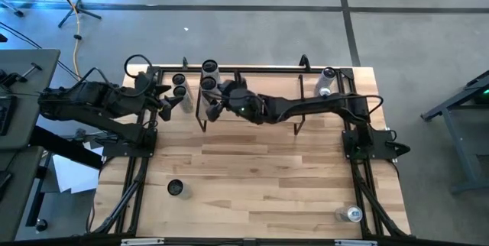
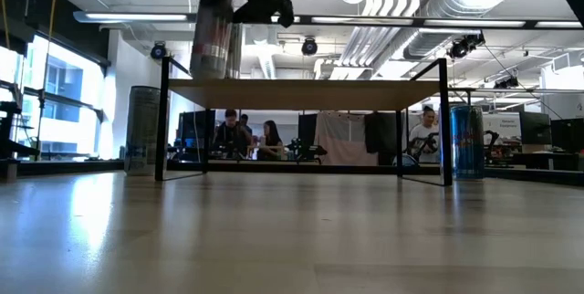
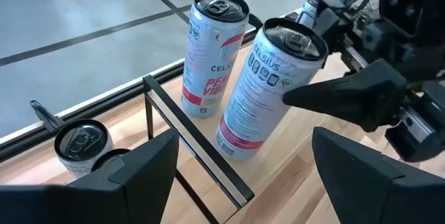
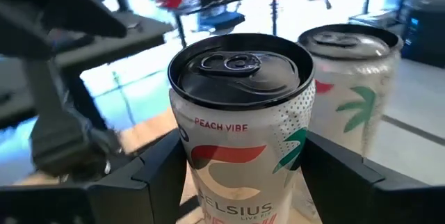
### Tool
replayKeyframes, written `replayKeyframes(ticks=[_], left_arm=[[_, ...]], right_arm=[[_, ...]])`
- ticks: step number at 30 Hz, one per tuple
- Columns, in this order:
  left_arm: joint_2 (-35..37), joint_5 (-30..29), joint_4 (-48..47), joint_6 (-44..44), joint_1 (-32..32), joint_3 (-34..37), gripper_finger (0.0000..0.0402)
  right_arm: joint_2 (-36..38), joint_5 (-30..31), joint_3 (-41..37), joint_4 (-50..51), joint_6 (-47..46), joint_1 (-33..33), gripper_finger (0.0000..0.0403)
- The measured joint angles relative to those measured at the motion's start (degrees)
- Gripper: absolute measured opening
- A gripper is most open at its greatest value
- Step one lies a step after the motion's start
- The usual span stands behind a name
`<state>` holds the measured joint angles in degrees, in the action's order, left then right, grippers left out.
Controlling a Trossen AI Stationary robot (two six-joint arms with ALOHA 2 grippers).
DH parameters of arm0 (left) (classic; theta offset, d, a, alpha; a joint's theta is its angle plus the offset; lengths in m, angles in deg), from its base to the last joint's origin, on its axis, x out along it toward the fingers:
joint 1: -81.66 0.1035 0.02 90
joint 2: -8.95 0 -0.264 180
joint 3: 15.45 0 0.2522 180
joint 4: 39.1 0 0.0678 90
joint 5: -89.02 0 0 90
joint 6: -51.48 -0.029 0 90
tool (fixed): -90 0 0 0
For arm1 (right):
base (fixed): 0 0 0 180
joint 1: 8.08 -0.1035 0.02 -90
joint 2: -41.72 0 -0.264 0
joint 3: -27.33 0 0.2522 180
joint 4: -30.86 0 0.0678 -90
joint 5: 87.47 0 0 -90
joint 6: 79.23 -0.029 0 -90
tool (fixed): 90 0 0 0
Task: Place canned beverage on shelf
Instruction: Put the white pink soda can on the shelf aligned with the other white pink soda can
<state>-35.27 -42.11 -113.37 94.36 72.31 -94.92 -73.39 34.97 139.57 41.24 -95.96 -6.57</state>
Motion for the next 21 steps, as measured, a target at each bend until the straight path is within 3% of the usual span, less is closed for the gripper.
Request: replayKeyframes(ticks=[7,18,21], left_arm=[[0.0,0.1,0.4,0.0,0.0,0.0,0.0298],[0.0,0.2,0.7,0.0,0.0,0.0,0.0298],[0.0,0.1,0.7,0.0,0.0,0.0,0.0298]], right_arm=[[-0.6,5.0,0.4,3.7,-6.6,-0.2,0.0236],[-4.2,6.4,12.1,20.6,-6.5,-0.6,0.0236],[-4.8,6.7,12.5,20.0,-8.5,-0.8,0.0236]])
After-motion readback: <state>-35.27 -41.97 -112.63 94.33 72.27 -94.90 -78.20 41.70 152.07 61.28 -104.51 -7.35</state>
